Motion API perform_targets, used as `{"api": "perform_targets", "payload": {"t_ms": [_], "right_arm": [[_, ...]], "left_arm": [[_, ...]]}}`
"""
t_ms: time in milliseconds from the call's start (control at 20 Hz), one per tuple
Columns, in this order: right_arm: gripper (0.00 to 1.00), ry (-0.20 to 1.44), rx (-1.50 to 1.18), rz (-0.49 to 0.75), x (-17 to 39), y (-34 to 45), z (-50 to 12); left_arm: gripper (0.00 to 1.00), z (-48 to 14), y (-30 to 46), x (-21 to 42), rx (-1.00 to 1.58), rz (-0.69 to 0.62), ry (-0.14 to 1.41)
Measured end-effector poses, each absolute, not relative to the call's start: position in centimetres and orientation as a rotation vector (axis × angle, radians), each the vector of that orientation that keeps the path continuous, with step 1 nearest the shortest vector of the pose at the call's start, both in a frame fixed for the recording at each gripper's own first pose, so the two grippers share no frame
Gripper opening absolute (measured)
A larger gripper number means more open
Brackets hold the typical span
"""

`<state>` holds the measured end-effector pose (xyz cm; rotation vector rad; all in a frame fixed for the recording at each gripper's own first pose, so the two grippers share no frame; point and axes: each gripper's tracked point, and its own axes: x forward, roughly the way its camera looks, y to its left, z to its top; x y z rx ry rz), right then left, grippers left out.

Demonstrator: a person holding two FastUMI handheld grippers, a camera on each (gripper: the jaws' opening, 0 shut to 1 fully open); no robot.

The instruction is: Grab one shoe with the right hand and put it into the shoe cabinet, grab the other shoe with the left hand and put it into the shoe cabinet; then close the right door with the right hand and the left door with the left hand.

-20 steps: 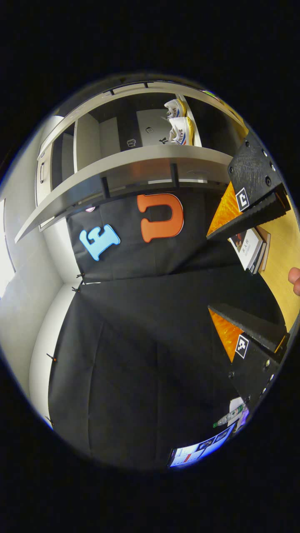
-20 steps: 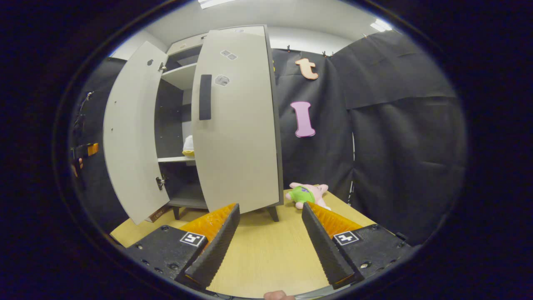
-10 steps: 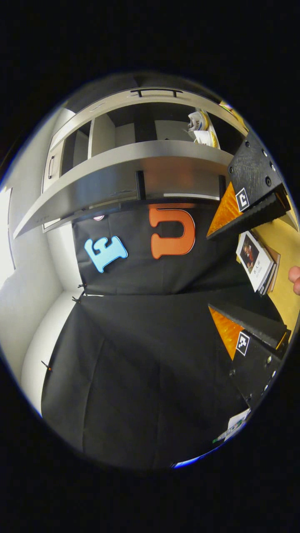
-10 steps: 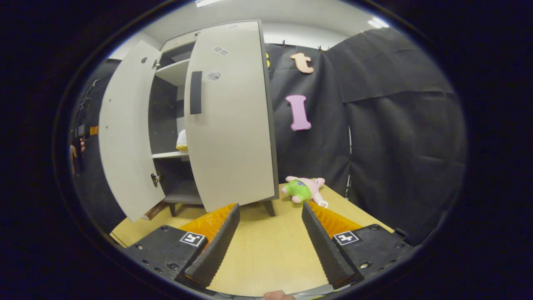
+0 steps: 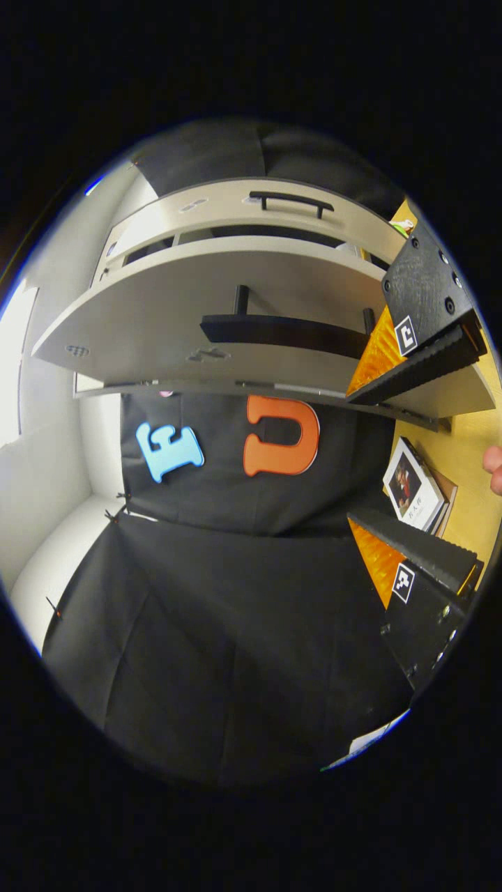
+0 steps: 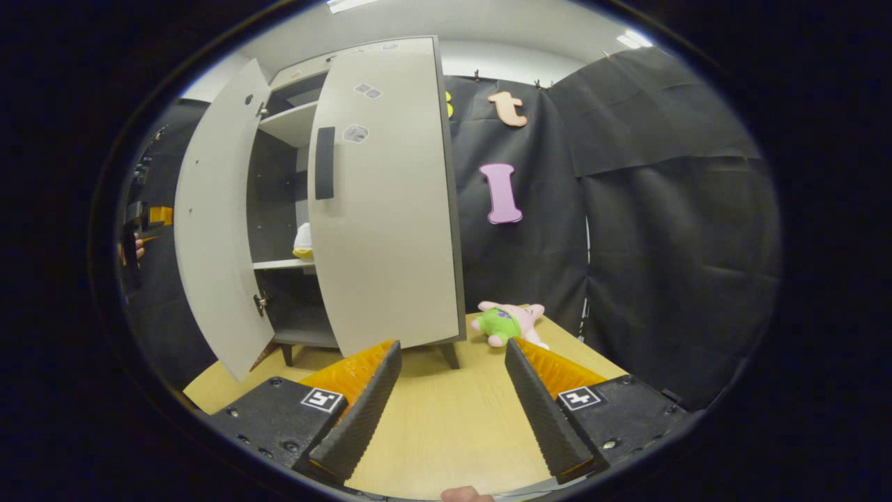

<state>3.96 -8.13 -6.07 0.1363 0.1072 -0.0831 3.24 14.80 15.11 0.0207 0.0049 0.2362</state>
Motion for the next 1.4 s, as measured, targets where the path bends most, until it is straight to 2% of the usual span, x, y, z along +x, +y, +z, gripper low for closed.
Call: {"api": "perform_targets", "payload": {"t_ms": [250, 450, 650, 850, 1000, 1050, 1100, 1300, 1350, 1400], "right_arm": [[0.97, 0.103, 0.139, -0.125, 3.4, -10.2, -6.2], [0.97, 0.107, 0.159, -0.151, 3.0, -11.2, -6.7], [0.97, 0.097, 0.169, -0.162, 2.9, -11.6, -6.6], [0.98, 0.098, 0.189, -0.16, 2.4, -11.6, -6.8], [0.98, 0.099, 0.198, -0.154, 2.3, -11.8, -6.9], [0.94, 0.096, 0.194, -0.151, 2.2, -11.6, -6.7], [0.98, 0.093, 0.191, -0.146, 2.1, -11.4, -6.7], [0.98, 0.077, 0.189, -0.11, 1.8, -10.1, -6.0], [0.94, 0.074, 0.187, -0.101, 1.7, -9.7, -5.8], [0.98, 0.071, 0.184, -0.091, 1.5, -9.3, -5.6]], "left_arm": [[0.92, 14.5, 8.0, 6.2, 0.016, 0.105, -0.003], [0.91, 14.5, 6.6, 7.0, 0.024, 0.114, -0.025], [0.89, 14.8, 7.7, 4.7, 0.033, 0.16, -0.064], [0.93, 13.5, 7.9, 1.2, 0.062, 0.175, -0.067], [0.93, 11.4, 6.7, -1.4, 0.056, 0.159, -0.038], [0.93, 10.5, 6.0, -2.3, 0.052, 0.147, -0.021], [0.93, 9.7, 5.3, -3.0, 0.053, 0.136, -0.015], [0.93, 6.3, 3.2, -5.0, 0.004, 0.101, 0.032], [0.93, 5.4, 2.8, -5.6, -0.008, 0.098, 0.047], [0.93, 4.6, 2.5, -6.0, -0.014, 0.097, 0.059]]}}
